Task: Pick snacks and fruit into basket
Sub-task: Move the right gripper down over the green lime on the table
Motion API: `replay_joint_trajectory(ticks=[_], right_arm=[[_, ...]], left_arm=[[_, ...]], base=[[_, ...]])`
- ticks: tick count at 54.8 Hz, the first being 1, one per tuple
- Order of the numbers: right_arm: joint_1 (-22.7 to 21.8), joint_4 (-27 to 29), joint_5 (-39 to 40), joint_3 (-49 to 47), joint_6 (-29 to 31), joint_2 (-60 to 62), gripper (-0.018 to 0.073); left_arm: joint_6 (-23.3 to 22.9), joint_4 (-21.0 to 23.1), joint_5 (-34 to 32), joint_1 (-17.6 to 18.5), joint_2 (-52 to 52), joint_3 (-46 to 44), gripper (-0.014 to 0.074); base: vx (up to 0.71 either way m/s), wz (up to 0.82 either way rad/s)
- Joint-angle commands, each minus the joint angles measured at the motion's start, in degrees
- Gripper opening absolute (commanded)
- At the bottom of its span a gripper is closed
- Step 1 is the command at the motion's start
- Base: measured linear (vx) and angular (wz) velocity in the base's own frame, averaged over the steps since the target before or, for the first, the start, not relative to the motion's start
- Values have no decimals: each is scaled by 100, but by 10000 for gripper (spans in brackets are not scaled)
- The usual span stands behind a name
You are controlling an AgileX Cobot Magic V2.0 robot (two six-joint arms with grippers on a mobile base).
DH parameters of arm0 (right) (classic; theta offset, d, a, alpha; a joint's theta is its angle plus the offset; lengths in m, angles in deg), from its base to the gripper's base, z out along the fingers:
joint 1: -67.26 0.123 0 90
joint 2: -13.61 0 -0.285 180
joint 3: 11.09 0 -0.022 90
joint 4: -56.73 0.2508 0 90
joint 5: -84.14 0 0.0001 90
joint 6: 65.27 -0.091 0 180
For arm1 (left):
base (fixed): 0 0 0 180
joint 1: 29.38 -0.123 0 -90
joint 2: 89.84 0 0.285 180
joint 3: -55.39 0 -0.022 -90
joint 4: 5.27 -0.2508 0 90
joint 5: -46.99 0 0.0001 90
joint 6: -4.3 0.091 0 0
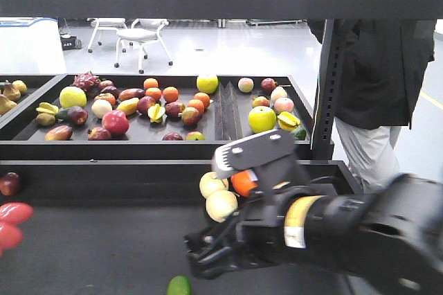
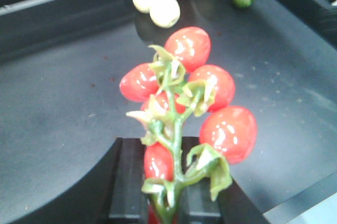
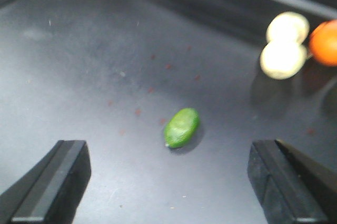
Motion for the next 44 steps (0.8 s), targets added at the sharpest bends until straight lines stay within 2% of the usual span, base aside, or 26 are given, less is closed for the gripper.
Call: replay_joint_trajectory(ticks=[1,10,30,44], right_arm=[[-25,43,368,-412,46,-170,657],[-25,243,355,-818,-25,-918,657],[-25,308,325,-1820,-854,-2469,650],[-25,308,-507,-3015,-1053,-3599,646]], left_arm=[[-49,199,-489,-9,314,-7,-8],[-94,208,-507,-9,706,124,-8],[-94,212,-463,-9,813,145,-8],[-94,212,-463,-9,813,145,-8]], base=[[0,0],[0,0],[0,0],[0,0]])
